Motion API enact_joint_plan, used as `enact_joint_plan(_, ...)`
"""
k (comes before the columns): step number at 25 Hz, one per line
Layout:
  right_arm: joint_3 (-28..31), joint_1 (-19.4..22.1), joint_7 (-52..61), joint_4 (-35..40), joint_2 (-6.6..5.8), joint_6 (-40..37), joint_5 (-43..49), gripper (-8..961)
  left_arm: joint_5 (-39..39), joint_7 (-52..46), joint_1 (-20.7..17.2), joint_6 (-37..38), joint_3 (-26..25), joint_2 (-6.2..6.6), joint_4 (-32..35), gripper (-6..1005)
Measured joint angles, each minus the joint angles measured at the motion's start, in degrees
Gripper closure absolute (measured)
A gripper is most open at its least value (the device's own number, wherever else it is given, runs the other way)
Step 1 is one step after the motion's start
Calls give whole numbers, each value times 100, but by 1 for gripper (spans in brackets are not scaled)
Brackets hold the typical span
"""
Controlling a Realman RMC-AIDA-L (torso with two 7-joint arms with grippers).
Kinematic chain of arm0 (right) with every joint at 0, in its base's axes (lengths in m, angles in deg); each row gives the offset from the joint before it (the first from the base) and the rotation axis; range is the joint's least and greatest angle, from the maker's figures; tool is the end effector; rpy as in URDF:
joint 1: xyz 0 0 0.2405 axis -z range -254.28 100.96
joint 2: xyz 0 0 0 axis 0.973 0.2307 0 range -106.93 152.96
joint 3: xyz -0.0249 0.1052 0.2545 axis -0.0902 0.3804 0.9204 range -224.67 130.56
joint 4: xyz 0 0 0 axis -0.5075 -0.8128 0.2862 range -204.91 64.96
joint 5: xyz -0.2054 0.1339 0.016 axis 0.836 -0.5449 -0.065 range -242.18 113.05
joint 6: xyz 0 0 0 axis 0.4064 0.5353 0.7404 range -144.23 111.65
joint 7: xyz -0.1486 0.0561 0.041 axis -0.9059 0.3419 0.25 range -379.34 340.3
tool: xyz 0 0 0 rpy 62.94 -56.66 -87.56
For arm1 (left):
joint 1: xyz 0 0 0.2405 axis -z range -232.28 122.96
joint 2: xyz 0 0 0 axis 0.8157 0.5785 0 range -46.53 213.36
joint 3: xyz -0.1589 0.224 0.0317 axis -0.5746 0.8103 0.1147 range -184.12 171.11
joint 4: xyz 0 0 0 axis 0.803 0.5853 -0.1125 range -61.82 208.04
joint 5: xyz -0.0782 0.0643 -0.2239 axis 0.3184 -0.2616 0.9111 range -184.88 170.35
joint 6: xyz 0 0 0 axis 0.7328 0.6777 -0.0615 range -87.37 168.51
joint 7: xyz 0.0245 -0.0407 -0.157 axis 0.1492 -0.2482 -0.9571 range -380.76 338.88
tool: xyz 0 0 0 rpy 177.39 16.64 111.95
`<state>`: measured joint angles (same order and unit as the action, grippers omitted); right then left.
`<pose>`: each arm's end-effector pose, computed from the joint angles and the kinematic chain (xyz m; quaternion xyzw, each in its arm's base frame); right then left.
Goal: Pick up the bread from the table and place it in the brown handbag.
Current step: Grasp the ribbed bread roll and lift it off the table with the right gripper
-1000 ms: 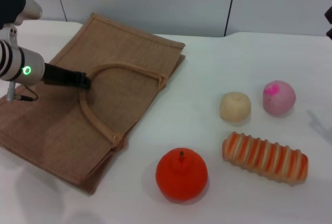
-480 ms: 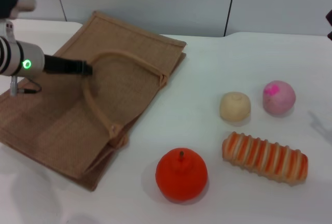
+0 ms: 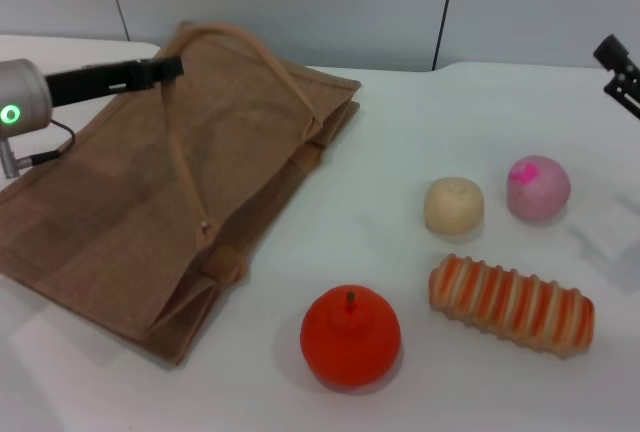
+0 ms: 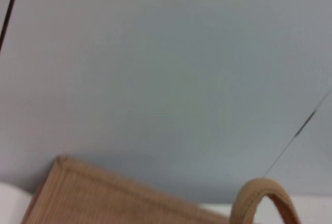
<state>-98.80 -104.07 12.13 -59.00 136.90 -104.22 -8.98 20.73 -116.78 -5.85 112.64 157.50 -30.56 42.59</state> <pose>0.3146 0.3803 0.0171 -0.7860 0.0685 0.4231 0.4455 -0.3293 0.4697 0.0424 -0.7904 -0.4568 -0.2658 0.3096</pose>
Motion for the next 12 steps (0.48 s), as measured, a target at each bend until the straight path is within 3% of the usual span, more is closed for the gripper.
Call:
enact_joint_plan(7,-21,-2,1865,952,-291,-41,1658,103,1016,722,-417,599,-8,-26,65,872)
enact_joint_plan(12,-21,-2,3046,1855,-332,-53,2913,106,1478,955,-603,961,-11,-60,77,878)
